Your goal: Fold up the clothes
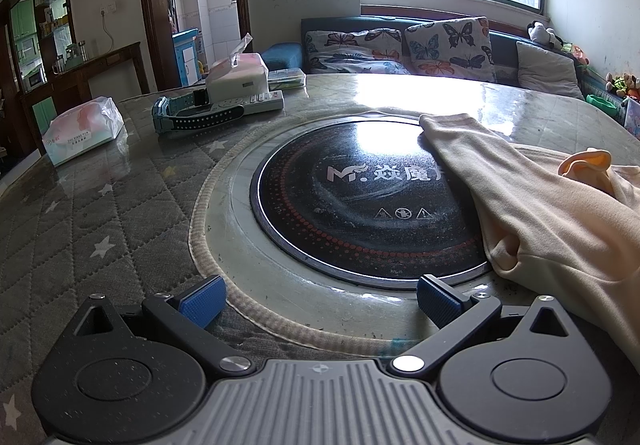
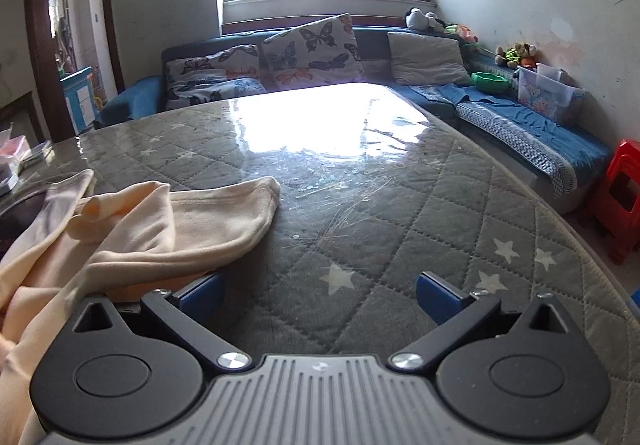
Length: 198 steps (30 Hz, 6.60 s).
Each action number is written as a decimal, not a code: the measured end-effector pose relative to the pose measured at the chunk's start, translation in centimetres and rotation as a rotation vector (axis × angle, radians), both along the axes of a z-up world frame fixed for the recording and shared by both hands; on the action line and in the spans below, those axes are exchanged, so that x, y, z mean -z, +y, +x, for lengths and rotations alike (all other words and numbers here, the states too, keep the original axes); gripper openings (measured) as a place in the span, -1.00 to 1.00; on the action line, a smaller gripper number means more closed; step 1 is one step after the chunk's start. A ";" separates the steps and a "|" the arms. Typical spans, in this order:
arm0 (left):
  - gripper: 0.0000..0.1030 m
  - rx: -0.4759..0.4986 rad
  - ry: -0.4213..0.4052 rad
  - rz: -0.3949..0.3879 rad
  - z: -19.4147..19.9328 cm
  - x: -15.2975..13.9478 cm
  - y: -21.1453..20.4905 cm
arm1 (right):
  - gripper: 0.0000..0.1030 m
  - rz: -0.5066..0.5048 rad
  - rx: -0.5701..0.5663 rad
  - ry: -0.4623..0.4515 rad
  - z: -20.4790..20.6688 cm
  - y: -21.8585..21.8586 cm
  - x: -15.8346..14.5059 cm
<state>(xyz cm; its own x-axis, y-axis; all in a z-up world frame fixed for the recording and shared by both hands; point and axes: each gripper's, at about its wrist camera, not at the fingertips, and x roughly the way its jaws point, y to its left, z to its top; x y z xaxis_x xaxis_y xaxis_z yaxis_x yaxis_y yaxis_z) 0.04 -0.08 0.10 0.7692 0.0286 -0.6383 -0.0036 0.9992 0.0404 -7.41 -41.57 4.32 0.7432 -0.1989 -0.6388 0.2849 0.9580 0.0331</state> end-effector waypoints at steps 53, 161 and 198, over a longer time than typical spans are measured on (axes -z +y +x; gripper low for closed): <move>1.00 0.201 -0.002 0.051 -9.8 -4.2 -10.6 | 1.00 -0.076 -0.291 -0.003 -10.1 8.9 -2.7; -0.84 0.354 0.139 -0.028 7.0 -3.1 -14.5 | -0.89 0.162 -0.325 0.044 11.1 4.4 -1.5; -0.55 0.339 0.092 0.005 5.3 -4.5 -14.8 | -0.69 0.072 0.101 0.037 -10.5 -5.0 -1.3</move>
<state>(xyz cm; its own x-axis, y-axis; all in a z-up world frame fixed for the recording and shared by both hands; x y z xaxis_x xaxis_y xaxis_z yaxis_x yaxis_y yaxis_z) 5.35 -14.91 4.56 0.6745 -0.2154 -0.7062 0.3323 0.9427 0.0299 -17.91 -46.56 5.66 0.6977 -0.2240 -0.6805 0.3819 0.9199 0.0887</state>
